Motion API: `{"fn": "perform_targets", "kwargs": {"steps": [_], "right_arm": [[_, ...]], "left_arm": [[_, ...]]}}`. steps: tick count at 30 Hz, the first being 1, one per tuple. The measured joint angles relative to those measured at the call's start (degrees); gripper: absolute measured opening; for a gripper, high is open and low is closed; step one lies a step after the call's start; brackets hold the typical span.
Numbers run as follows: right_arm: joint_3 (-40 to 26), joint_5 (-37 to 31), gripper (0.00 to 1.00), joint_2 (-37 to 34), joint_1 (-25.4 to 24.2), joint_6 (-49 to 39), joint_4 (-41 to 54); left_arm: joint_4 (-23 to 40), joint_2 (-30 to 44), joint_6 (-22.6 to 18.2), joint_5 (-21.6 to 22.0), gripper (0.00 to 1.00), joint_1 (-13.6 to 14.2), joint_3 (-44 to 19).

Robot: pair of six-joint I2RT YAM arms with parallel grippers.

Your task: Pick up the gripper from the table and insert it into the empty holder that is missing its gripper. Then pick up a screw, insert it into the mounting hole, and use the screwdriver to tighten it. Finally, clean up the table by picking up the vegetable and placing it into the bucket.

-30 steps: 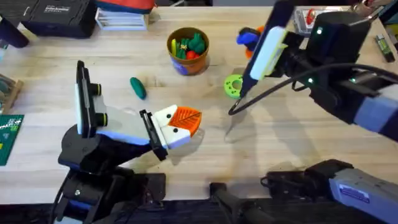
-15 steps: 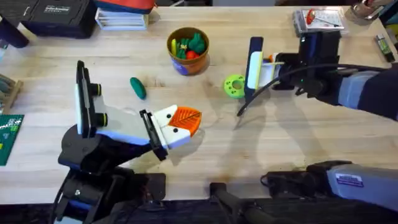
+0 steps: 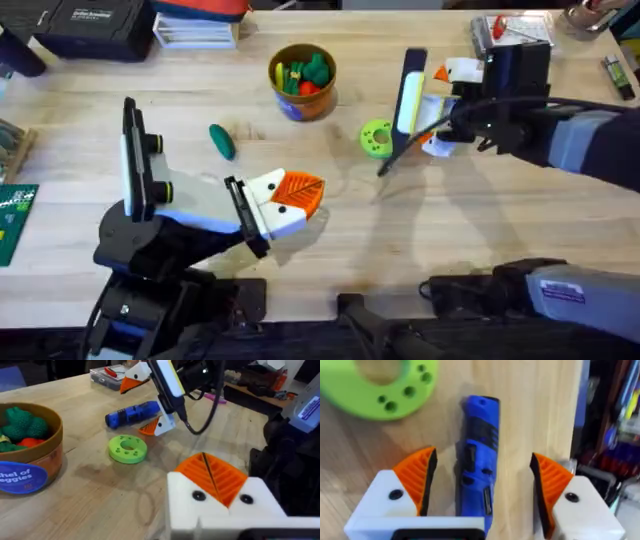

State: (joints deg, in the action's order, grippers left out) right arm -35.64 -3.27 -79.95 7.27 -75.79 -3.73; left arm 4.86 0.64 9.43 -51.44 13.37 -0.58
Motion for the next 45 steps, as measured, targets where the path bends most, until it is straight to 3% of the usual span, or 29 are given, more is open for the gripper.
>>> {"fn": "perform_targets", "kwargs": {"steps": [5,8,9,11,15,16,20,21,26,28,31,35,39,45], "right_arm": [[0.0,-0.59,0.992,6.9,0.0,11.61,1.67],[-0.43,-0.66,0.994,14.15,0.05,18.04,7.37],[-0.83,-0.81,0.994,16.45,0.13,19.94,9.91],[-1.8,-0.95,0.994,20.74,0.47,23.98,14.66],[-4.79,-0.49,0.994,29.51,2.67,33.95,27.42],[-5.33,0.22,0.994,31.57,3.4,36.13,30.73],[-5.99,5.34,0.994,39.4,6.35,43.6,41.24],[-5.99,9.31,0.994,44.03,8.32,48.79,46.28],[-5.99,12.08,0.994,47.56,9.14,55.01,48.37],[-5.99,12.51,0.994,47.72,9.14,56.57,48.37],[-5.99,12.79,0.994,47.72,9.14,58.01,47.39],[-5.99,13.14,0.994,47.7,9.14,58.95,44.82],[-5.99,13.22,0.994,47.72,9.14,59.3,44.41],[-5.99,13.22,0.994,47.7,9.14,59.34,44.41]], "left_arm": [[0.0,0.0,0.0,0.0,0.025,0.0,0.0],[0.0,0.0,0.0,0.0,0.03,0.0,0.0],[0.0,-0.02,-0.21,0.01,0.074,0.0,0.0],[-0.02,-0.02,-0.2,0.02,0.311,0.0,0.0],[0.02,-0.02,-0.11,0.02,0.931,0.0,0.0],[0.0,-0.02,-0.06,0.02,0.971,0.0,0.0],[0.0,0.0,-0.07,0.02,0.985,0.0,0.0],[-0.06,-0.02,-0.07,0.26,0.986,0.0,0.0],[-1.98,-0.02,-0.03,1.81,0.986,0.0,-0.08],[0.91,0.0,0.01,3.74,0.986,0.0,-1.62],[10.44,1.06,0.03,9.47,0.986,0.0,-7.99],[22.1,7.83,-0.83,19.66,0.986,0.0,-20.43],[29.65,20.14,-2.28,29.45,0.986,0.0,-30.84],[35.95,41.34,-1.65,41.28,0.986,-0.04,-40.23]]}}
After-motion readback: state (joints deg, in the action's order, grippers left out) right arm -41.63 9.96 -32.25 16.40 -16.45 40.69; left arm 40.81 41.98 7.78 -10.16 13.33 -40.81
